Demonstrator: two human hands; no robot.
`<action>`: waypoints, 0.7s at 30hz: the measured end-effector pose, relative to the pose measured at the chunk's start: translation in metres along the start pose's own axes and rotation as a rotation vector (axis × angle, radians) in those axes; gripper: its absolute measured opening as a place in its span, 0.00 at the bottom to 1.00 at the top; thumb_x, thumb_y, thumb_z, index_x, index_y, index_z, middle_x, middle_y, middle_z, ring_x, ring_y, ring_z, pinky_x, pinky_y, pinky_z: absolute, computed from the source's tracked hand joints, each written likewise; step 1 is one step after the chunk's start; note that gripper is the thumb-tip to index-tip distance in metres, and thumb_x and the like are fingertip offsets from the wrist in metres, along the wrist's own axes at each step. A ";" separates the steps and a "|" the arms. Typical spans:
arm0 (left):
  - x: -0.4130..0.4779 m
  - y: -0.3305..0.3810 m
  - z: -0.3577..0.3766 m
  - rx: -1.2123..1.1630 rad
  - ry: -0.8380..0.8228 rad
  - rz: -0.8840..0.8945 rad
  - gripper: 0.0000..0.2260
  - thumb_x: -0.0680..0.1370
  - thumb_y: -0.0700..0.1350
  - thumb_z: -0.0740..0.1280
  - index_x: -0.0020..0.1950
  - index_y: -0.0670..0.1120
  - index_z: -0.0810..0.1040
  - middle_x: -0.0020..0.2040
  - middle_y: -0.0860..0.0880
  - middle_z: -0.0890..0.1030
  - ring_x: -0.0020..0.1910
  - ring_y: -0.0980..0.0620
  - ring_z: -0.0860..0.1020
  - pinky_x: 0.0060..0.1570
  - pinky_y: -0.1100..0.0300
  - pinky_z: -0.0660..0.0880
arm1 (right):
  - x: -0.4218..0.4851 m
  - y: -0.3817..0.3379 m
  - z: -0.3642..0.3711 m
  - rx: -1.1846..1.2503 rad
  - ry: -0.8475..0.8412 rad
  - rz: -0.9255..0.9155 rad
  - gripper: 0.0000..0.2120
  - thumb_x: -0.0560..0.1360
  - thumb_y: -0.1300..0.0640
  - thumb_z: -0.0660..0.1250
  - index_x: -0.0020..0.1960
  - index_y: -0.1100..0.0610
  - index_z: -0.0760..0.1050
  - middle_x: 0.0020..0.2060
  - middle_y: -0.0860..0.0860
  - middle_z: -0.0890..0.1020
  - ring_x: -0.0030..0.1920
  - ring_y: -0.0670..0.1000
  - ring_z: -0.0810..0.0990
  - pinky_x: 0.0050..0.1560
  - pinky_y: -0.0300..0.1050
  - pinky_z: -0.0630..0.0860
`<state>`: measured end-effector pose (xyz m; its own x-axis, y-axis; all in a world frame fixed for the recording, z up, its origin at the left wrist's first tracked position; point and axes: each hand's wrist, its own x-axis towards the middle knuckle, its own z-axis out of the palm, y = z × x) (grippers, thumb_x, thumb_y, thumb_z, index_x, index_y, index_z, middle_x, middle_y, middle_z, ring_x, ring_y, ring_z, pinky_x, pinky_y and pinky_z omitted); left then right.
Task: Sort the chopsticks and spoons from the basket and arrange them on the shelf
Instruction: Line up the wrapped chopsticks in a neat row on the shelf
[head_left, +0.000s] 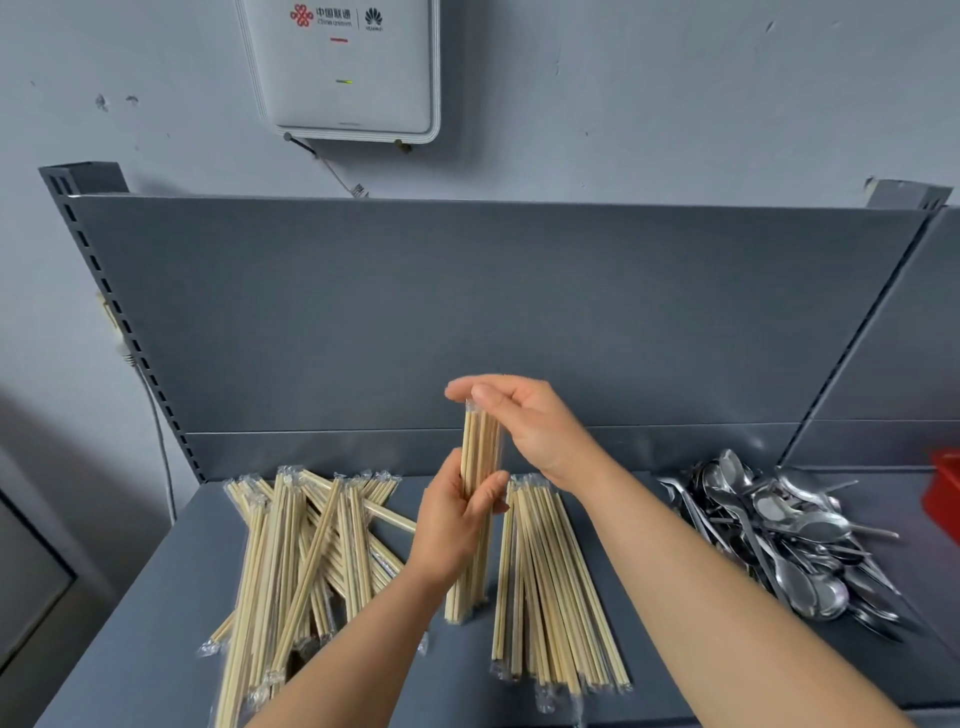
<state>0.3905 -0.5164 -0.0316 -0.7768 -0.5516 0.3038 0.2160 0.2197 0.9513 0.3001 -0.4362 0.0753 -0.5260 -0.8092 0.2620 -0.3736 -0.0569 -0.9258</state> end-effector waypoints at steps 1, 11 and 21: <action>-0.003 -0.004 -0.001 0.019 -0.004 -0.009 0.04 0.78 0.44 0.68 0.48 0.46 0.74 0.37 0.48 0.78 0.36 0.51 0.80 0.38 0.63 0.78 | -0.001 0.005 0.001 -0.041 -0.029 0.019 0.13 0.82 0.60 0.58 0.60 0.59 0.79 0.56 0.49 0.83 0.58 0.39 0.78 0.58 0.29 0.71; 0.002 -0.020 0.007 0.235 0.015 -0.367 0.10 0.80 0.49 0.64 0.50 0.42 0.71 0.39 0.43 0.78 0.29 0.50 0.80 0.31 0.55 0.80 | -0.016 0.063 -0.028 -0.276 0.192 0.321 0.17 0.82 0.56 0.58 0.69 0.58 0.72 0.66 0.51 0.76 0.65 0.46 0.74 0.63 0.40 0.67; 0.008 -0.057 0.039 0.615 0.046 -0.629 0.15 0.78 0.52 0.66 0.57 0.43 0.71 0.42 0.49 0.77 0.39 0.52 0.76 0.37 0.56 0.73 | -0.086 0.135 -0.044 -0.728 -0.055 0.807 0.26 0.74 0.38 0.62 0.63 0.56 0.71 0.35 0.48 0.76 0.33 0.49 0.73 0.33 0.44 0.67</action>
<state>0.3489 -0.5022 -0.0857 -0.6174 -0.7449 -0.2528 -0.6110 0.2517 0.7505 0.2616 -0.3483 -0.0602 -0.7913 -0.4786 -0.3804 -0.3060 0.8487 -0.4313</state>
